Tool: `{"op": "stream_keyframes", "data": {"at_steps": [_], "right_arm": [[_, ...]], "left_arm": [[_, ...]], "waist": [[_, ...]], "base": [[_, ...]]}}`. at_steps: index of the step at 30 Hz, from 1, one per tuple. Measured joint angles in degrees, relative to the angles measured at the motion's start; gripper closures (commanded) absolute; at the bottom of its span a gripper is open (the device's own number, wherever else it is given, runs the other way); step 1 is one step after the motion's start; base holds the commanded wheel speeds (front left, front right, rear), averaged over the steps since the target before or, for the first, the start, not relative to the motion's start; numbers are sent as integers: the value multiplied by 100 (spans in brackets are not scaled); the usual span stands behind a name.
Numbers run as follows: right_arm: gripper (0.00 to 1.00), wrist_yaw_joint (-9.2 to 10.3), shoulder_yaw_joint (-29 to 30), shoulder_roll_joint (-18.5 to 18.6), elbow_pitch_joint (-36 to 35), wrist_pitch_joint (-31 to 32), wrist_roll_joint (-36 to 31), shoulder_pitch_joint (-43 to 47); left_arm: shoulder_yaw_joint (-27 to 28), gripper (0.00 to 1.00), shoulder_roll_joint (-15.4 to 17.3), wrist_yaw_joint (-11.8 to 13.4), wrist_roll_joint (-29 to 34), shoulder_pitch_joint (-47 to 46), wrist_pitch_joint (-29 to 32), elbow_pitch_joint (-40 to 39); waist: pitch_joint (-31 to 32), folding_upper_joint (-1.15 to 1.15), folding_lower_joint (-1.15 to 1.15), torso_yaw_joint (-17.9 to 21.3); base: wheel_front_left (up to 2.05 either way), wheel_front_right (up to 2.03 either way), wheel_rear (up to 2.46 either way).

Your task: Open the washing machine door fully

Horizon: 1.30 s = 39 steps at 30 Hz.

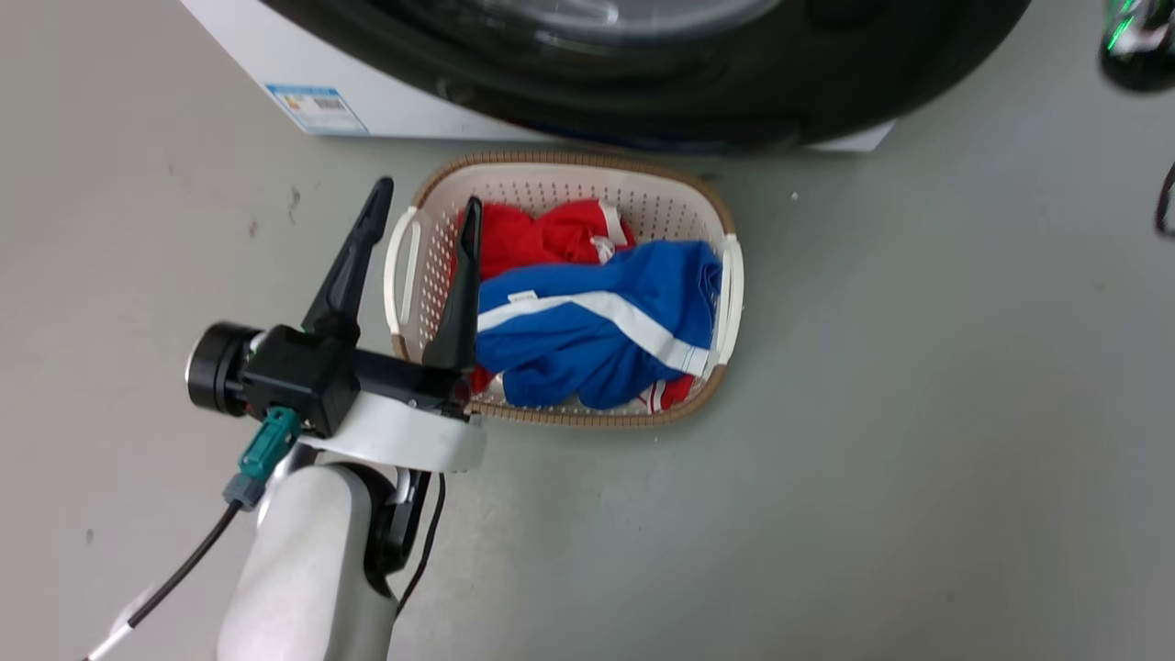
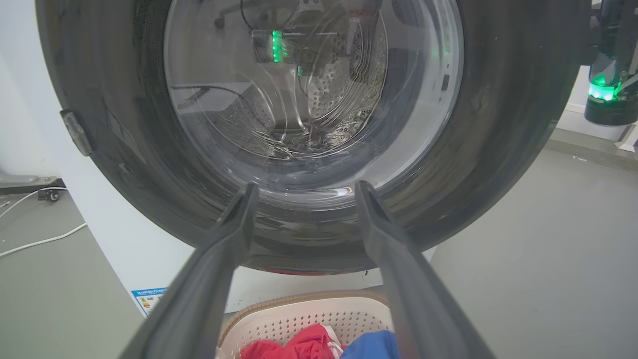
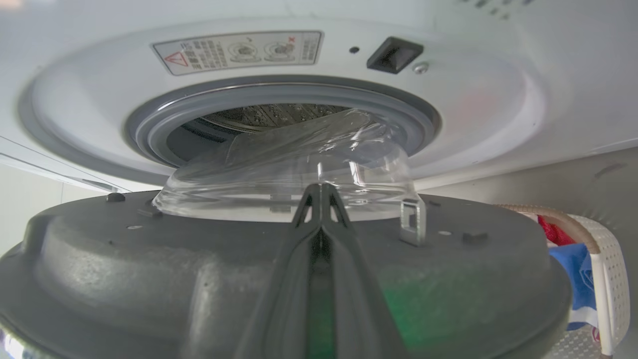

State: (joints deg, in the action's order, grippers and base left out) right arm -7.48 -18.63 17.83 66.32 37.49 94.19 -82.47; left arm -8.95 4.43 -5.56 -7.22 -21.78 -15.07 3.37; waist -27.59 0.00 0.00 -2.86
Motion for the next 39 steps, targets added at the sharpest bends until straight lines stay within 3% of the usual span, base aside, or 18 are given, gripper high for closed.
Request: {"op": "stream_keyframes", "data": {"at_steps": [22, 39], "right_arm": [[100, 0, -187, -297, -1751, 533, 333, 3115], [100, 0, -756, -840, -2696, 519, 732, 4325]], "left_arm": [[-37, 0, -13, 2, 57, 1336, 0, 445], [-143, 0, -53, 60, -8, 1683, 0, 494]], "waist": [[1691, 0, -1, 55], [2311, 0, -2, -264]], "base": [[0, 0, 0], [0, 0, 0]]}}
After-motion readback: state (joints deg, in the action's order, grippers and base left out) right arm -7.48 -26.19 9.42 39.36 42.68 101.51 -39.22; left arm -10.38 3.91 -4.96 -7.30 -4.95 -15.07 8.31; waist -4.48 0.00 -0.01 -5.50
